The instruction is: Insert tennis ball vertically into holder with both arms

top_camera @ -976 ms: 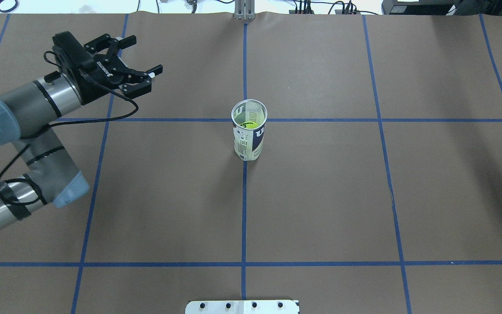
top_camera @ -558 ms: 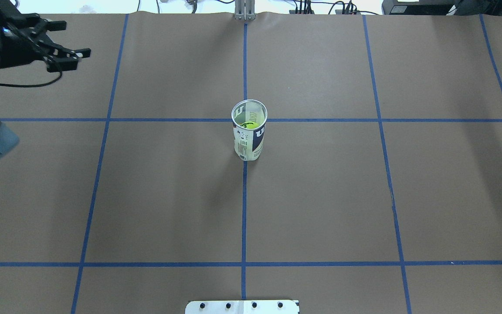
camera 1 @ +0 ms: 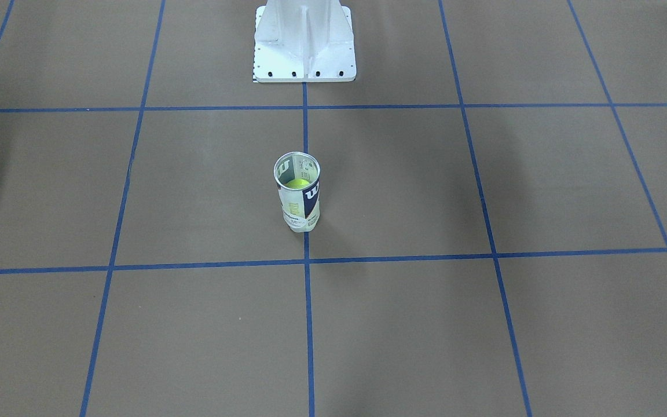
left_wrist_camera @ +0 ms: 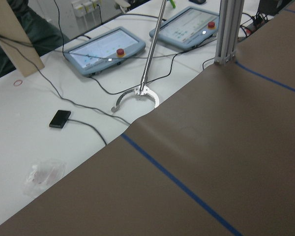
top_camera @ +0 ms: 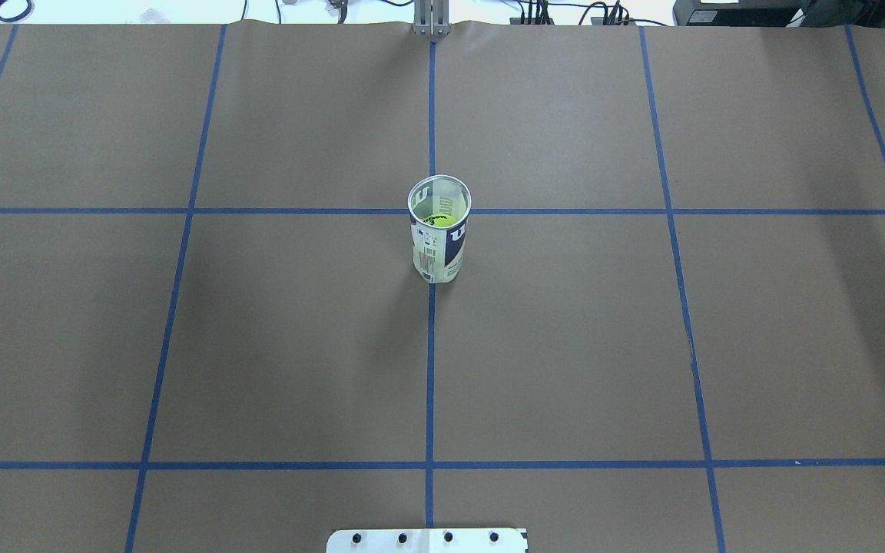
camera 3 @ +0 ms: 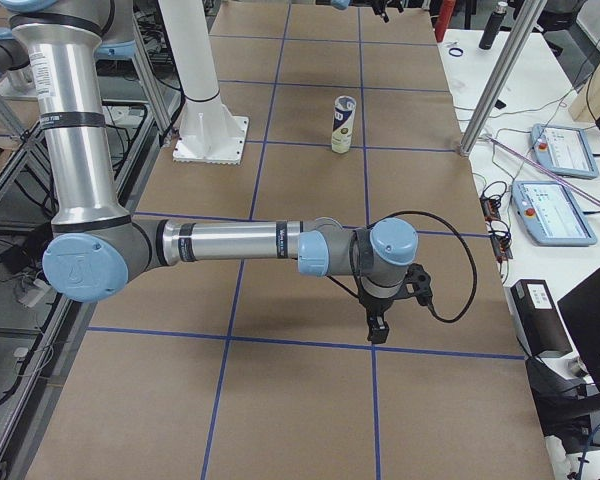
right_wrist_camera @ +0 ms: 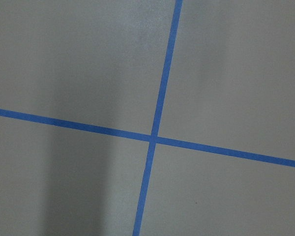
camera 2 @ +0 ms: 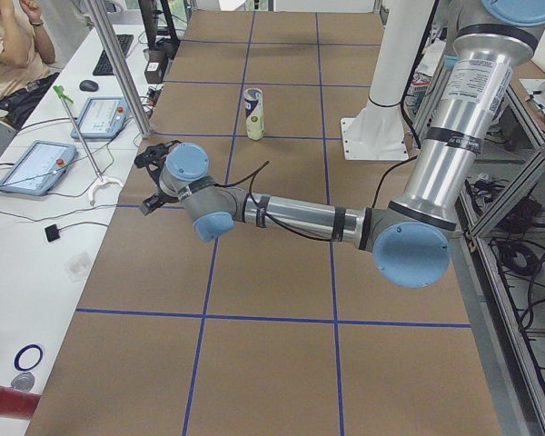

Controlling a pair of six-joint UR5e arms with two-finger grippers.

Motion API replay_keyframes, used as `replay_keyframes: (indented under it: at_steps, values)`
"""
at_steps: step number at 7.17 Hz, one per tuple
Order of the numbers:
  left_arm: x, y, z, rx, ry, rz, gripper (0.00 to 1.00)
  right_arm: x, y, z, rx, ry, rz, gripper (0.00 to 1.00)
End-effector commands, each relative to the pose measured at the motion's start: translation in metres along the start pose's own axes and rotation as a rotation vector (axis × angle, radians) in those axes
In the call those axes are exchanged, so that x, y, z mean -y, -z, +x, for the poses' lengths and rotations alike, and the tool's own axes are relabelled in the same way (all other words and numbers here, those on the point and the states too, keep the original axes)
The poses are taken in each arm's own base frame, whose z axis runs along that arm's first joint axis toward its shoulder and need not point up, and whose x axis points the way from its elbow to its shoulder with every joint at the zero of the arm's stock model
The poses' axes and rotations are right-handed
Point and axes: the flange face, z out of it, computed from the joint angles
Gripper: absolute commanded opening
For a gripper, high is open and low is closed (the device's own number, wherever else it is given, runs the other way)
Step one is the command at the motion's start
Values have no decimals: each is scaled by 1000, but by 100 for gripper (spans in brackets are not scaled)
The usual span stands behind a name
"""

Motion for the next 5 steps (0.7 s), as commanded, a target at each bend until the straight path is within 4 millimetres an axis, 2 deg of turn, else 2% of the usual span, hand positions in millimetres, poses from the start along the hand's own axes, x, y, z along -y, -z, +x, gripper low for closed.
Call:
replay_keyframes:
  at_steps: [1,2,3,5]
  values:
    - [-58,2,-47,20,236,-223,99,-2,-1,1,0,-3,-2,99]
    - [-105,1,-60,27,314,-291,99,-1,-1,1,0,-11,-2,99]
    - [-130,-8,-66,36,390,-372,99,-2,-1,2,1,-14,-3,99]
    - [-155,-2,-87,150,537,-528,99,-4,-3,3,-1,-20,-6,99]
